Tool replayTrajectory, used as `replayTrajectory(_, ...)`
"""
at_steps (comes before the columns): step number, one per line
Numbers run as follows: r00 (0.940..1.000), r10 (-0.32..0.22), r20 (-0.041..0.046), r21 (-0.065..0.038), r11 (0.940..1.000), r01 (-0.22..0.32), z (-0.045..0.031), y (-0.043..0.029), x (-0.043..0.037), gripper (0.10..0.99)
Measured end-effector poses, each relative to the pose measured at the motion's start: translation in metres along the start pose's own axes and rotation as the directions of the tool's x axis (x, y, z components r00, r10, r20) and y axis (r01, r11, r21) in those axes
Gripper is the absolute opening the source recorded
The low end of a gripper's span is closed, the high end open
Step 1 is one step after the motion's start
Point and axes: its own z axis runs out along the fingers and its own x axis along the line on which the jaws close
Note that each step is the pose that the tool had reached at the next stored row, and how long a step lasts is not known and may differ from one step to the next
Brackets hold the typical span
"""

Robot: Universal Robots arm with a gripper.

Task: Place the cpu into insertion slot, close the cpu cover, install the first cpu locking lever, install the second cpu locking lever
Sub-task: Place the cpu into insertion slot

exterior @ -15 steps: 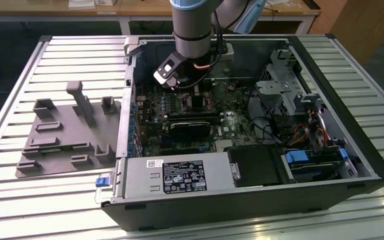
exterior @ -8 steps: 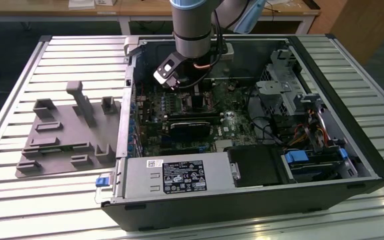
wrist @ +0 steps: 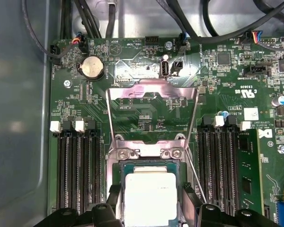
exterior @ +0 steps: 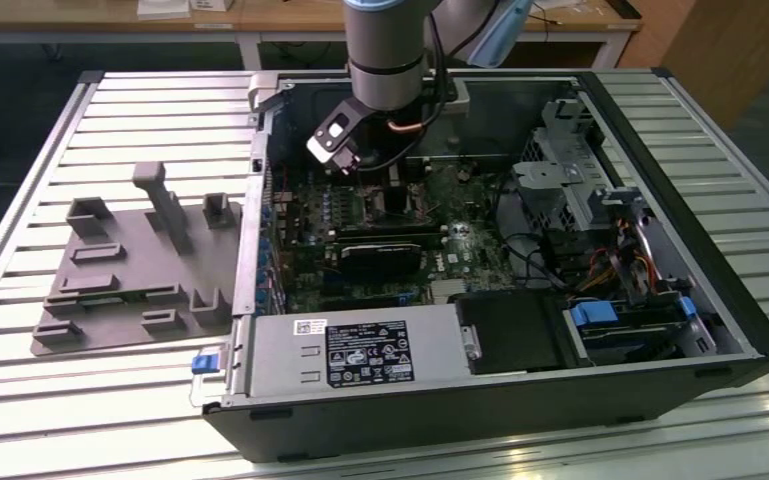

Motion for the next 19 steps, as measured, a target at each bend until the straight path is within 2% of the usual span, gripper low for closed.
replayTrajectory(4, 1.0, 0.0, 0.0, 0.0, 1.0, 0.0, -0.0038, 0.0004, 0.0, 0.612)
replayTrajectory(13, 1.0, 0.0, 0.0, 0.0, 1.0, 0.0, -0.004, 0.0004, 0.0, 0.6)
replayTrajectory(15, 1.0, 0.0, 0.0, 0.0, 1.0, 0.0, -0.004, 0.0004, 0.0, 0.471)
replayTrajectory(16, 1.0, 0.0, 0.0, 0.0, 1.0, 0.0, -0.004, 0.0004, 0.0, 0.471)
replayTrajectory(18, 1.0, 0.0, 0.0001, 0.0, 1.0, 0.0, -0.0041, 0.0004, 0.0, 0.357)
replayTrajectory(19, 1.0, 0.0, 0.0, 0.0, 1.0, 0.0, -0.0041, 0.0004, 0.0, 0.357)
